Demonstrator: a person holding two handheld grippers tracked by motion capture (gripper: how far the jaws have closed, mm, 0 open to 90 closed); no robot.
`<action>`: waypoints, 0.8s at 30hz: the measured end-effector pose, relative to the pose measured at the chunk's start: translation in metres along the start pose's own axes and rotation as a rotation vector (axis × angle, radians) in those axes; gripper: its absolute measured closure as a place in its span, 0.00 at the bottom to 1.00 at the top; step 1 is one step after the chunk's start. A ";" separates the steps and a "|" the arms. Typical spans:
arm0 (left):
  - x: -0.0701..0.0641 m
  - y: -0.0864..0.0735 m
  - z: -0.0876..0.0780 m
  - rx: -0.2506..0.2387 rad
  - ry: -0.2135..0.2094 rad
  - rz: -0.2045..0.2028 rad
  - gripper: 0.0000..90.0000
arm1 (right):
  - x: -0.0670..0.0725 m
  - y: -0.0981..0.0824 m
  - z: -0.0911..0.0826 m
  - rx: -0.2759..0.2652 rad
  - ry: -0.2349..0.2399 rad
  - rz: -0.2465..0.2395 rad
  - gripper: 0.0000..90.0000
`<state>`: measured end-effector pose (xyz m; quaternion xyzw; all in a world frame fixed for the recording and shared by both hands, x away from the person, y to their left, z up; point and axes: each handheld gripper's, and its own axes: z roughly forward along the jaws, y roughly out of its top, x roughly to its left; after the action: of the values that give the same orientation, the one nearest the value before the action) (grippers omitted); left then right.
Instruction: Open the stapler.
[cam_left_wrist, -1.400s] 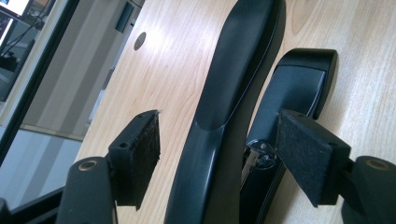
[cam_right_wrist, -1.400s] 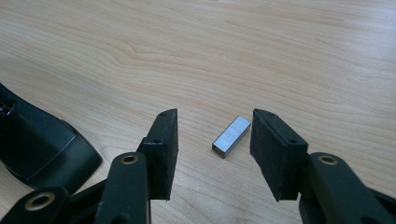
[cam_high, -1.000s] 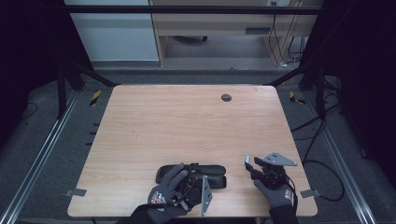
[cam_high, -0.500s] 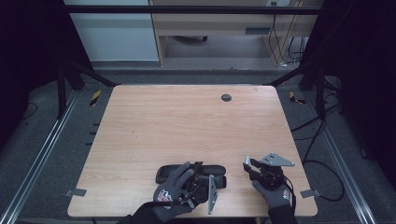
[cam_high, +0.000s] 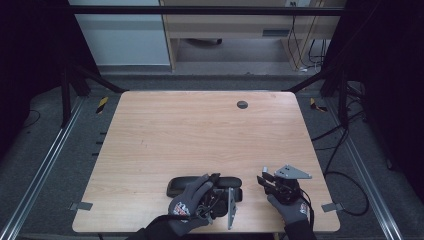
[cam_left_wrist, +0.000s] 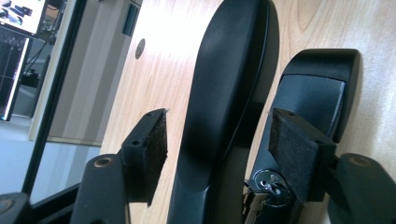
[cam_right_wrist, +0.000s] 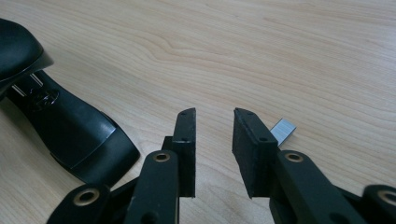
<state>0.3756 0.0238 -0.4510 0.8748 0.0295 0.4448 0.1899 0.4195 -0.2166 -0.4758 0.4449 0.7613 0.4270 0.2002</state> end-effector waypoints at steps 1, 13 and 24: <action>0.000 0.000 0.000 0.006 0.000 0.003 0.42 | 0.001 0.000 0.000 0.002 0.002 0.005 0.80; 0.000 0.002 0.005 0.016 0.012 0.004 0.55 | 0.011 -0.001 0.005 0.013 0.041 -0.009 0.91; -0.003 0.004 0.007 0.017 0.028 0.015 0.59 | 0.021 -0.001 0.010 0.009 0.090 -0.011 0.98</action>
<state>0.3785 0.0178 -0.4557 0.8702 0.0294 0.4582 0.1789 0.4148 -0.1946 -0.4801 0.4219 0.7739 0.4421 0.1659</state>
